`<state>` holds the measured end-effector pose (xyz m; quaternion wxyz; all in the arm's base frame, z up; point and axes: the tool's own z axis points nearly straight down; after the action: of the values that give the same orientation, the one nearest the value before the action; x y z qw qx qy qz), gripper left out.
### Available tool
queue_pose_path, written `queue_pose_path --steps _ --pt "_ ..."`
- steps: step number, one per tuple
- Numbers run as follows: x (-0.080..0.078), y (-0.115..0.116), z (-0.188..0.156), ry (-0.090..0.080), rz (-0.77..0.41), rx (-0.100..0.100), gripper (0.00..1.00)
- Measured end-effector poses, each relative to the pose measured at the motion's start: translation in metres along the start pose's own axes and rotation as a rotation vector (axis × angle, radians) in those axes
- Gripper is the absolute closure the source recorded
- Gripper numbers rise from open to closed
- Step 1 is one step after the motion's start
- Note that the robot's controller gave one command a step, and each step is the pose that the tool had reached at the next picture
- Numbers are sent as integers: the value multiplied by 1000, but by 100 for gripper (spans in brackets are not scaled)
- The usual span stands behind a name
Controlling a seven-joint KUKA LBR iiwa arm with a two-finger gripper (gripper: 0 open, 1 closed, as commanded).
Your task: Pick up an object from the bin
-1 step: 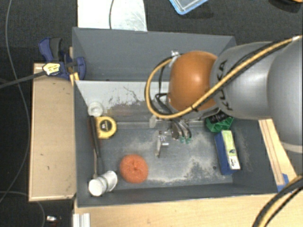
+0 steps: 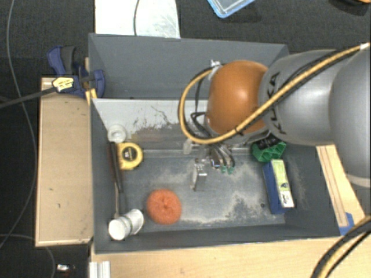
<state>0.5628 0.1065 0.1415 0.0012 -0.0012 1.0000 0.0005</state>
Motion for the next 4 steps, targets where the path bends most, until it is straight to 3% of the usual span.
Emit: queue_pose_path --steps 1,2,3,4 --pt "25 -1 -61 7 33 1 0" --pt "16 43 -30 -7 -29 -2 0" --pt "39 53 0 3 -55 -1 0" --pt "46 61 -23 -5 -102 -3 0"
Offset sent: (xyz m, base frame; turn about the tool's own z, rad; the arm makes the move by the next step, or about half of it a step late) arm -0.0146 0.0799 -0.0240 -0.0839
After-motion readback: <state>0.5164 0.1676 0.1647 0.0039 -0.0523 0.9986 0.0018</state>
